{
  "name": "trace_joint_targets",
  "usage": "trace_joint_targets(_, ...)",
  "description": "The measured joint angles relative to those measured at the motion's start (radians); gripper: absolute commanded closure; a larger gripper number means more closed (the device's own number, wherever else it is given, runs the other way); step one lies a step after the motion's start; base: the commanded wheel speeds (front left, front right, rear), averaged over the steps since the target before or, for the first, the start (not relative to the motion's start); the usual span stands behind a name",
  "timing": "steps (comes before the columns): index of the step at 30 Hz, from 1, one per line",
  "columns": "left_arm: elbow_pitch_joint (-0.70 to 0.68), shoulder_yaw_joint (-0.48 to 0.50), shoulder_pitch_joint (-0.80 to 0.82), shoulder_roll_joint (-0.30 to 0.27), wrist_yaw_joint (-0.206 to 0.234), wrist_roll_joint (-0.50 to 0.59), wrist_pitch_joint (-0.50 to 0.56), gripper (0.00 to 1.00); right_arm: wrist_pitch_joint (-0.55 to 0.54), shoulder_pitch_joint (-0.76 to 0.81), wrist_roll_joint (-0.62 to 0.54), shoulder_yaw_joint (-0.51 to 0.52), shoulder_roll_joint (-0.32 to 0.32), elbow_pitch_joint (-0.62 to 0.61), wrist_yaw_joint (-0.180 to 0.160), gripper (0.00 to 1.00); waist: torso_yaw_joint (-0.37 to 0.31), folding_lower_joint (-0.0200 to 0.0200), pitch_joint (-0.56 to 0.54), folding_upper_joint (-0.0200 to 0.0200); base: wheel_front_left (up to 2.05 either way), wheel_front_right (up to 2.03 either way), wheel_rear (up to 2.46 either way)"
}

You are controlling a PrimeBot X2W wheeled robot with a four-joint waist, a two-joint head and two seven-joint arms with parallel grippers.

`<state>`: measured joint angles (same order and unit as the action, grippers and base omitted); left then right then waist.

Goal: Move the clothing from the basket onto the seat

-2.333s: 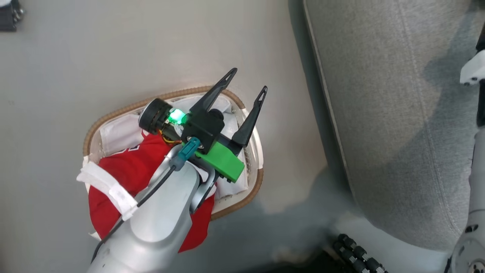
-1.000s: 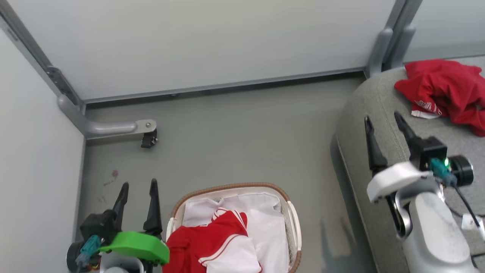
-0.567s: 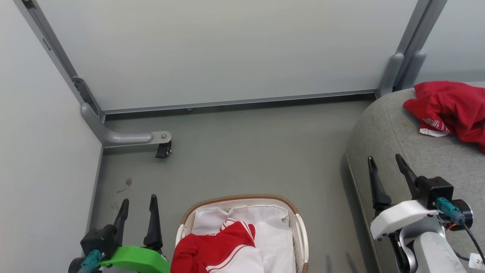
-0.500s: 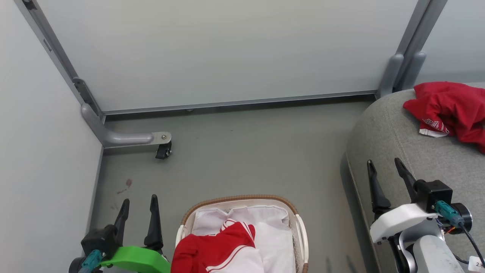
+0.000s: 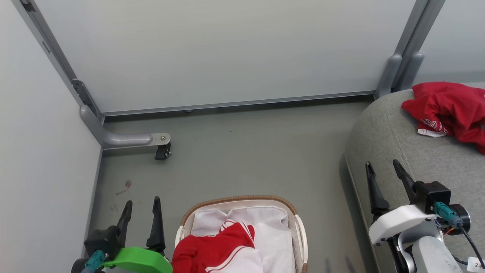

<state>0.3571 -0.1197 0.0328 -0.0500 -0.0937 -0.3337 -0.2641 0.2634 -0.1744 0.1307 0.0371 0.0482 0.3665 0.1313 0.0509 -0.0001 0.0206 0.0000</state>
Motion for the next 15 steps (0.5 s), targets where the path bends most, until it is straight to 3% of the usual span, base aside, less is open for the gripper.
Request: trace_joint_targets(15, 0.004, -0.022, 0.012, 0.0, -0.001, 0.004, 0.0, 0.0, 0.0, -0.013, -0.003, -0.002, 0.0, -0.017, 0.0, 0.0, -0.006, 0.0, 0.037, 0.0, 0.0, 0.0, 0.0)
